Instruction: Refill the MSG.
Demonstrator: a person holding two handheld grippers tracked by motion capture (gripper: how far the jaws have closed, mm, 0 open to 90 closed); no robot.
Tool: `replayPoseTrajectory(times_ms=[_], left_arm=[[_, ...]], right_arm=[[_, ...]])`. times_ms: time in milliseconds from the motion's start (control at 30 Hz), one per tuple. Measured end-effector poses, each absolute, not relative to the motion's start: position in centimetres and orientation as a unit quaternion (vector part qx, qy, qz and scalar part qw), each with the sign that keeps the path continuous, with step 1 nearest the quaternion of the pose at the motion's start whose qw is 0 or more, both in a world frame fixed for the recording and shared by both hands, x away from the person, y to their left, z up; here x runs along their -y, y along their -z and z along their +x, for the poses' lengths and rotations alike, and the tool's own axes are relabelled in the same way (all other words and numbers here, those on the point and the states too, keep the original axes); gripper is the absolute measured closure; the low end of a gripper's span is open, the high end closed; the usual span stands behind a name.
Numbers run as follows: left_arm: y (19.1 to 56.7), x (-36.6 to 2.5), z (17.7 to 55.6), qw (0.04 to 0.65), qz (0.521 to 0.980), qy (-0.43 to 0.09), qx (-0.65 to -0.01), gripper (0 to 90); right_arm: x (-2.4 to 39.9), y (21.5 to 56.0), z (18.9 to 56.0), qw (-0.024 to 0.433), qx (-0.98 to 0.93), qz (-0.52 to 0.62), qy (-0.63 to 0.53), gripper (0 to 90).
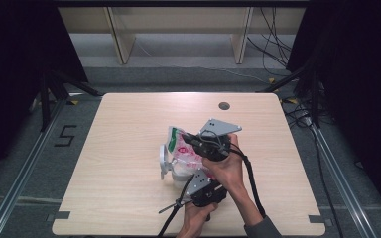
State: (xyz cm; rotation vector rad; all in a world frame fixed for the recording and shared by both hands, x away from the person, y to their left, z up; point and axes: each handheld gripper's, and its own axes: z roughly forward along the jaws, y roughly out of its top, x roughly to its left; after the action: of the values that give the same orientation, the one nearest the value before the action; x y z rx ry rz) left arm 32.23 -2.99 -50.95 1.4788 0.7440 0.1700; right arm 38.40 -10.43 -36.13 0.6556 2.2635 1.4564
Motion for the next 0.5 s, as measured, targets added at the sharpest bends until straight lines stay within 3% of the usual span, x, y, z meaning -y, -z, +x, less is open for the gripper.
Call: replayPoseTrajectory(times_ms=[300, 500], left_arm=[[51.0, 2.8, 32.0, 0.672, 0.657, -0.057, -0.338, 77.9], [51.1, 2.8, 31.8, 0.658, 0.670, -0.072, -0.336, 76.7]], right_arm=[[11.3, 35.6, 38.3, 0.185, -0.796, 0.231, -0.528, 89.9], [12.1, 35.2, 38.2, 0.186, -0.788, 0.234, -0.538, 89.9]])
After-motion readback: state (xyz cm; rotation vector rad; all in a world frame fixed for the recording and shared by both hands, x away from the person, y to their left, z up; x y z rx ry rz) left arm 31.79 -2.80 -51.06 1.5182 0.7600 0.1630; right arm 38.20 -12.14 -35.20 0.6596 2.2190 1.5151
